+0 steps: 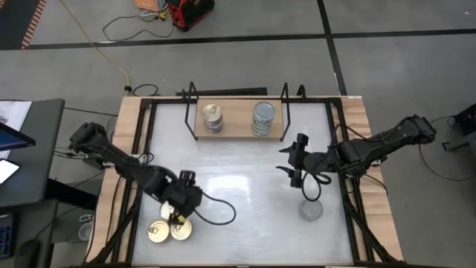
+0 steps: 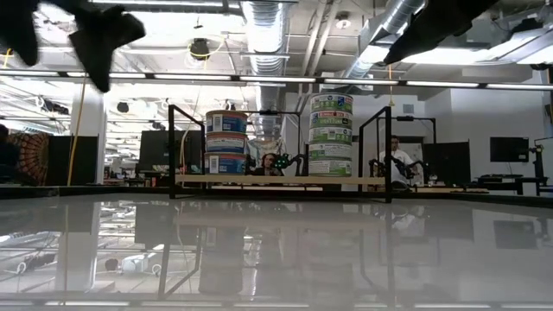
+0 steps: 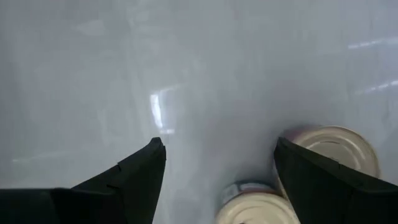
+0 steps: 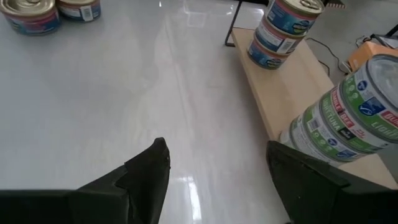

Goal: Stack canned seafood by type on shelf
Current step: Stack the blue pink tuna can on top of the blue pink tuna can on the shelf

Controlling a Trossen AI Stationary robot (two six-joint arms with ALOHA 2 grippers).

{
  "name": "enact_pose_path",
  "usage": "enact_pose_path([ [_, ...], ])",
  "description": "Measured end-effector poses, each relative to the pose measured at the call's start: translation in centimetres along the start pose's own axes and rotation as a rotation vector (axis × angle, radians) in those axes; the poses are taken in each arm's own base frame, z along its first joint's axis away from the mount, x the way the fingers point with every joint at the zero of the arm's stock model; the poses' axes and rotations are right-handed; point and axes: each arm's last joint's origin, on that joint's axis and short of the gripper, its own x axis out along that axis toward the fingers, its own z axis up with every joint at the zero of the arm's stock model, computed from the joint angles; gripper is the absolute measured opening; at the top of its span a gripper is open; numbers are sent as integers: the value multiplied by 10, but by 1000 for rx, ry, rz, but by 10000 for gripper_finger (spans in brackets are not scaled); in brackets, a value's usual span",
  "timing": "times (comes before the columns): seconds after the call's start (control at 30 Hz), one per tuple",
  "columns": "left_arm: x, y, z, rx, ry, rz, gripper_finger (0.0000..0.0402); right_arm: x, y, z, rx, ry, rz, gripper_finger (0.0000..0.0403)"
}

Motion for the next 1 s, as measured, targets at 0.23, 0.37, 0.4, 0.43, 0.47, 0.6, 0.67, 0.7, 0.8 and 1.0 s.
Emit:
enact_pose_path([
  [0.23, 27, -14, -23, -43, 21, -53, 285, 1, -2, 0, -5, 2, -8, 292],
  [0.37, 39, -21, -25, -34, -42, -137, 285, 1, -2, 0, -5, 2, -8, 292],
  [0.4, 41, -23, -25, -17, -58, -155, 285, 1, -2, 0, -5, 2, -8, 292],
  [0.43, 42, -24, -26, 3, -66, -165, 285, 1, -2, 0, -5, 2, -8, 292],
  [0.47, 43, -25, -26, 17, -78, -169, 285, 1, -2, 0, -5, 2, -8, 292],
  [0.6, 49, -24, -31, 22, -81, -172, 284, 1, -2, 0, -5, 2, -8, 292],
  [0.67, 54, -24, -35, 24, -66, -186, 282, 1, -2, 0, -5, 2, -8, 292],
  [0.7, 56, -24, -37, 26, -60, -199, 279, 1, -2, 0, -5, 2, -8, 292],
  [0.8, 59, -24, -41, 51, -50, -215, 271, 1, -2, 0, -6, 2, -8, 292],
  [1.0, 65, -23, -48, 104, -51, -173, 256, 1, -1, 3, -9, -26, -4, 292],
])
